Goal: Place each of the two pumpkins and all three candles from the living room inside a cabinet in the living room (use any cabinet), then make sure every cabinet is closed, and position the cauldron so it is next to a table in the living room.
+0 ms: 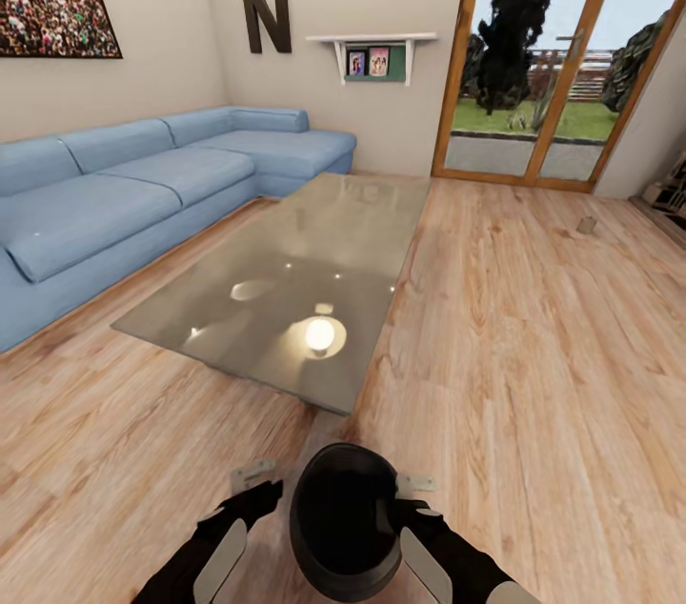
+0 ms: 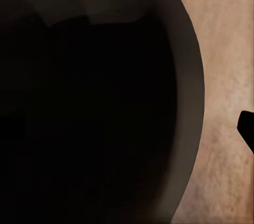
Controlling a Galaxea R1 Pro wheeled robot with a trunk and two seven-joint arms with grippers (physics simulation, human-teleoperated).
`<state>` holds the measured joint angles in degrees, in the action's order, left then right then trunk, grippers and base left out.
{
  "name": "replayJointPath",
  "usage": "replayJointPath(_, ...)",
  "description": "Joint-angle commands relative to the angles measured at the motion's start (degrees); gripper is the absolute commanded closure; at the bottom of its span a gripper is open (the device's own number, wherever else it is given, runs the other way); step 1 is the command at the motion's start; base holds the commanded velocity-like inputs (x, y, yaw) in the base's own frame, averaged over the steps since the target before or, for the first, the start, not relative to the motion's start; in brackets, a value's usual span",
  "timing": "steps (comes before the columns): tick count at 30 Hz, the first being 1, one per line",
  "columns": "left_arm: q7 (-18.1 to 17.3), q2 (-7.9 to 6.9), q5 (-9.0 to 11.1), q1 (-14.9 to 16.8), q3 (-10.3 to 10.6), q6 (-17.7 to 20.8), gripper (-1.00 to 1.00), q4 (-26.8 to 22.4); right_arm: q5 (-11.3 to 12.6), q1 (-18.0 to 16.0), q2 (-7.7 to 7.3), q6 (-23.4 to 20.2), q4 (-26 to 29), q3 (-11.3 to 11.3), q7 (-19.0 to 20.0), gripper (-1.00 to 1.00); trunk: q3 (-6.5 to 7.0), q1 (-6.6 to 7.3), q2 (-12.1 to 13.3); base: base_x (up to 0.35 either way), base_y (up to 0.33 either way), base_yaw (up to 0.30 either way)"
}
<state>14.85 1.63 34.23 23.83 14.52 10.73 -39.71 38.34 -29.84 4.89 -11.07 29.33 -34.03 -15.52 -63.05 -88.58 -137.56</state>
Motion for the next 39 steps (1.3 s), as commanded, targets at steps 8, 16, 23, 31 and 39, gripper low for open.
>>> replayJointPath(8, 0.76, -0.03, 0.72, -0.23, -0.28, 0.66, -1.00, 0.07, 0.42, -0.05, -0.02, -0.18, 0.11, -0.43, -0.48, -1.00, 1.39, 1.77, 3.20, -0.021, 0.000, 0.000)
replayJointPath(16, 0.79, -0.11, 0.99, -0.38, -0.44, 0.86, -1.00, 0.55, 0.42, -0.05, 0.05, 0.22, 0.11, -0.43, -0.48, -1.00, 2.83, 3.53, 6.41, -0.112, 0.000, 0.000)
replayJointPath(23, 0.80, -0.13, 1.14, -0.44, -0.45, 0.87, -1.00, 0.68, 0.42, -0.06, 0.01, 0.48, 0.11, -0.42, -0.49, -1.00, 4.08, 5.07, 9.22, -0.004, 0.000, 0.000)
replayJointPath(31, 0.80, -0.23, 1.18, -0.45, -0.50, 0.87, -1.00, 1.17, 0.43, -0.07, 0.01, 0.49, 0.11, -0.34, -0.60, -1.00, 5.52, 6.82, 12.43, -0.147, 0.000, 0.000)
replayJointPath(39, 0.79, -0.23, 1.19, -0.45, -0.45, 0.87, -1.00, 1.22, 0.42, -0.07, 0.16, -0.02, 0.11, -0.36, -0.68, -1.00, 6.96, 8.58, 15.64, -0.019, 0.000, 0.000)
